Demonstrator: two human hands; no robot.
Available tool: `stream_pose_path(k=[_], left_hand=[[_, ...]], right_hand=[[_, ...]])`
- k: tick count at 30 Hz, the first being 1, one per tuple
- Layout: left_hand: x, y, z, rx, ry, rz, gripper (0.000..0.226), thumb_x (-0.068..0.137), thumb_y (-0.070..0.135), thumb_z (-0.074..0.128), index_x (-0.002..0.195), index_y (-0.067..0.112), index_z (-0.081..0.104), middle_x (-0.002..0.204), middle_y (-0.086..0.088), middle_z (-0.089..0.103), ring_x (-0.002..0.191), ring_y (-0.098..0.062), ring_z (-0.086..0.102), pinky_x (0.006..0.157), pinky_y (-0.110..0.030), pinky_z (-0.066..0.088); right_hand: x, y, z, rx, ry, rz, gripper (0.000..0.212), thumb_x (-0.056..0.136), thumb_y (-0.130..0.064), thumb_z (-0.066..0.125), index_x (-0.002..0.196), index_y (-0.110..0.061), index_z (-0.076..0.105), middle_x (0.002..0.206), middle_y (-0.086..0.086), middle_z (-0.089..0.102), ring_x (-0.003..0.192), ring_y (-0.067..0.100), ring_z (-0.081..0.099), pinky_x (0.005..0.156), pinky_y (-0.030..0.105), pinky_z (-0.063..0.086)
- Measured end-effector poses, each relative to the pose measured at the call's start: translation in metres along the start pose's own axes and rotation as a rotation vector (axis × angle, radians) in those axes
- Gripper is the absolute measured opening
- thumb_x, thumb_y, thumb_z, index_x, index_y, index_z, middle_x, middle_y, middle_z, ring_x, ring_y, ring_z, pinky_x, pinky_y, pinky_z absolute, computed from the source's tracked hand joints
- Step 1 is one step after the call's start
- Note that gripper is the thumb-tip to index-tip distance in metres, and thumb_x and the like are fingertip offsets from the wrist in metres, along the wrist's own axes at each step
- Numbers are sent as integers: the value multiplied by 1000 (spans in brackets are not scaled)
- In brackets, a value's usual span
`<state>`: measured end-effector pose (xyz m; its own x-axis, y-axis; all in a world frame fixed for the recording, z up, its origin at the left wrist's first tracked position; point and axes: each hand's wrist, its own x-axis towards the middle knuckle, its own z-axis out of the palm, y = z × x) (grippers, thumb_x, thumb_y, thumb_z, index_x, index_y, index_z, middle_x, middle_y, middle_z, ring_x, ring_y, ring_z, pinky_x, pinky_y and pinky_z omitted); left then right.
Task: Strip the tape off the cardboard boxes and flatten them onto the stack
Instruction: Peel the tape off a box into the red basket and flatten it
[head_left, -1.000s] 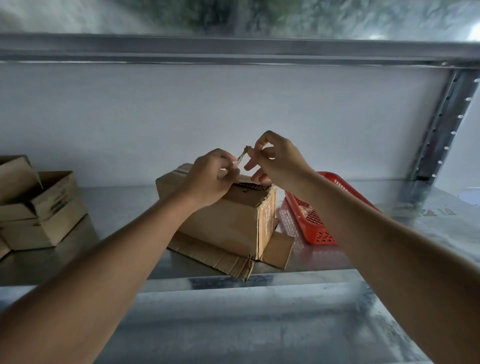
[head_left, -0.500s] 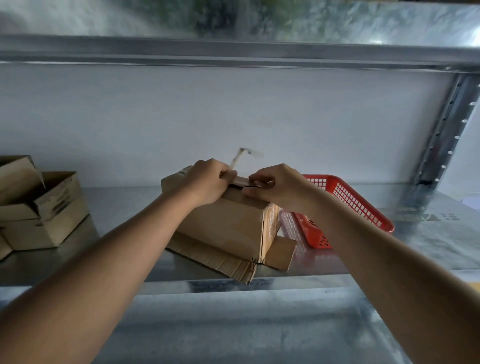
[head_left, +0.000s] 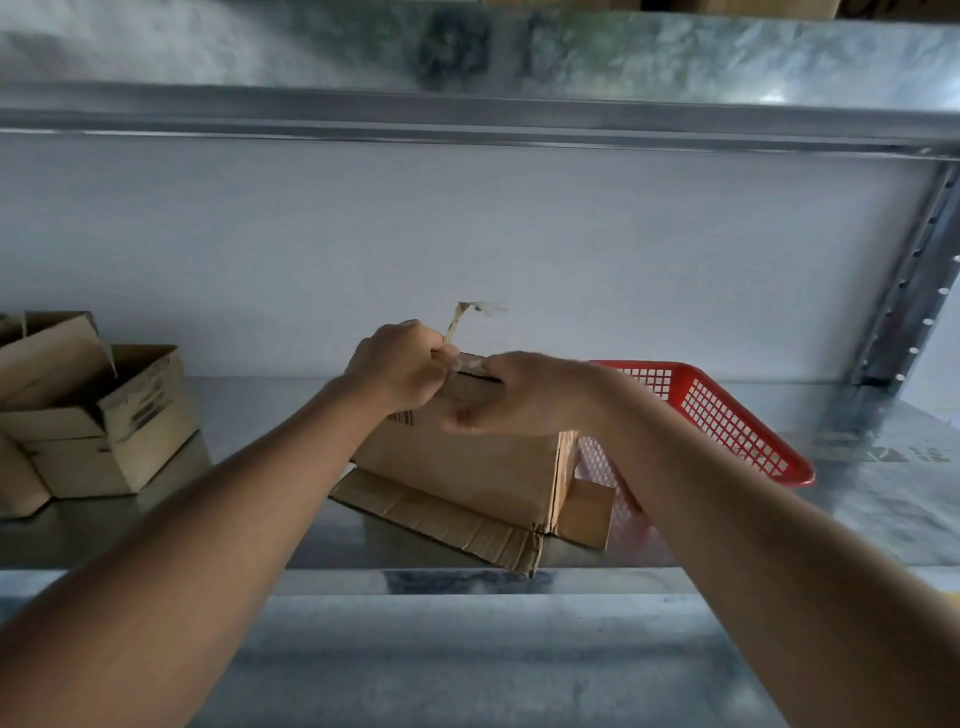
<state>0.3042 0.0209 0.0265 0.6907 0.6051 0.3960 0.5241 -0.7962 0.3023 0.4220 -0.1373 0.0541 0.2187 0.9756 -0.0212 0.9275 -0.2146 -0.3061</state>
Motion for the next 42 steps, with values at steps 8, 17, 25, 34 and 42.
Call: stream_pose_path(k=[8, 17, 25, 34, 42], left_hand=[[13, -15, -3, 3, 57, -105, 45, 103, 20, 52, 58, 16, 49, 64, -1, 52, 67, -26, 54, 56, -33, 34], [6, -47, -5, -210, 148, -404, 23, 102, 13, 58, 89, -2, 69, 87, -12, 66, 80, -29, 63, 63, -33, 49], [-1, -77, 17, -716, 280, -676, 7, 91, 7, 70, 89, 0, 72, 89, -19, 73, 82, -37, 73, 80, -53, 63], [-38, -80, 49, -236, 68, -486, 13, 83, -8, 76, 88, 0, 67, 85, -17, 72, 72, -33, 74, 68, -46, 64], [-45, -100, 40, -242, 121, -155, 100, 86, -2, 79, 163, 33, 26, 100, -7, 72, 80, -17, 69, 73, -30, 57]], right_hand=[[-10, 27, -3, -93, -9, -12, 60, 100, -36, 64, 154, -31, 40, 138, -3, 57, 120, 23, 56, 107, 45, 45], [-1, 39, -5, -128, 50, 127, 69, 99, -9, 59, 155, -41, 33, 127, 3, 57, 101, 22, 53, 76, 32, 41], [12, 7, 12, -131, 26, 230, 98, 68, -104, 30, 153, -64, 0, 172, 1, 3, 155, 50, -7, 113, 80, -5], [26, 29, 29, -135, 254, 91, 72, 82, -90, 36, 149, -64, 31, 151, -6, 31, 148, 28, 15, 117, 67, 7], [21, 16, 22, -124, 170, 127, 67, 84, -90, 36, 144, -60, 38, 152, -9, 33, 150, 31, 18, 116, 74, 2]])
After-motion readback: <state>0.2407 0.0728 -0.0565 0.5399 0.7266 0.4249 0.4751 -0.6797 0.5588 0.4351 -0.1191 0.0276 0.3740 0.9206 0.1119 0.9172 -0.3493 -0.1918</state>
